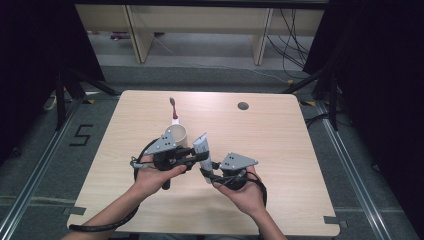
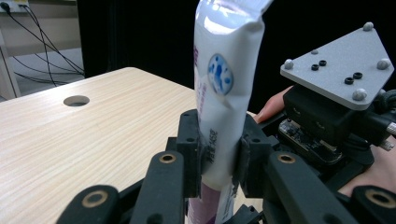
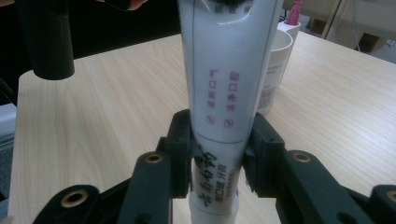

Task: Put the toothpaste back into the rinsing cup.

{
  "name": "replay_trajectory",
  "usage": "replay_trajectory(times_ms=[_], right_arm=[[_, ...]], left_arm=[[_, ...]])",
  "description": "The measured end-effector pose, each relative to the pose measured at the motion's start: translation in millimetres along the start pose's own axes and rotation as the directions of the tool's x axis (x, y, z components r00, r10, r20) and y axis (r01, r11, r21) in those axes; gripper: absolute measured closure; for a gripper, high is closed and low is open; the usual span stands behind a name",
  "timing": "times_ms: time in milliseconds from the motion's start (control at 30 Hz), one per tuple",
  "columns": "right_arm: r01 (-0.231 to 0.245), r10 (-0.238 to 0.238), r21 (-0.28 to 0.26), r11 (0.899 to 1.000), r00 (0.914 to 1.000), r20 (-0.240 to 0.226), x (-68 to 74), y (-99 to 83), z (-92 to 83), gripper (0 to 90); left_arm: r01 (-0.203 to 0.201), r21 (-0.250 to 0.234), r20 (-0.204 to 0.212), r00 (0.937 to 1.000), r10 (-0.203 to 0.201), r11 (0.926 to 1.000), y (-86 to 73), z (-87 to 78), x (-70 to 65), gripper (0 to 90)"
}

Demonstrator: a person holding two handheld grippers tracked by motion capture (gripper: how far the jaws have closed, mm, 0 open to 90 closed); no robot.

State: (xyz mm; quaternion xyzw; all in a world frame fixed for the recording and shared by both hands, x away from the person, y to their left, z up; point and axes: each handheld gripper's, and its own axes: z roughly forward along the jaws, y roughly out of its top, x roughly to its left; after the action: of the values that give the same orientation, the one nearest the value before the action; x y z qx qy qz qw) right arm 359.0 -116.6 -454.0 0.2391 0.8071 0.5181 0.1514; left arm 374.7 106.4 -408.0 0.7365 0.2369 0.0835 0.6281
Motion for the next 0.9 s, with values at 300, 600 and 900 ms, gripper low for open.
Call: replay_trajectory(times_ms=[300,600,900], right_arm=[[-0.012,0.012,-0.016,1.000,0.9999,-0.011,0.1,0.2,2.4,56.6],[-0.079,0.079,-0.044,0.996,0.9969,0.000,-3.8,0.2,-11.1,45.1],[-0.115,0.121,-0.097,0.989,0.9910,0.056,-16.9,-9.1,-27.5,45.1]], left_arm=[[-0.030,-0.004,0.009,0.9995,0.030,0.9996,0.2,-2.6,0.3,75.4],[-0.058,-0.023,-0.036,0.9977,0.057,0.9980,3.9,-14.5,5.4,75.5],[-0.042,-0.037,-0.095,0.9947,0.038,0.9984,6.2,-29.4,13.4,75.6]])
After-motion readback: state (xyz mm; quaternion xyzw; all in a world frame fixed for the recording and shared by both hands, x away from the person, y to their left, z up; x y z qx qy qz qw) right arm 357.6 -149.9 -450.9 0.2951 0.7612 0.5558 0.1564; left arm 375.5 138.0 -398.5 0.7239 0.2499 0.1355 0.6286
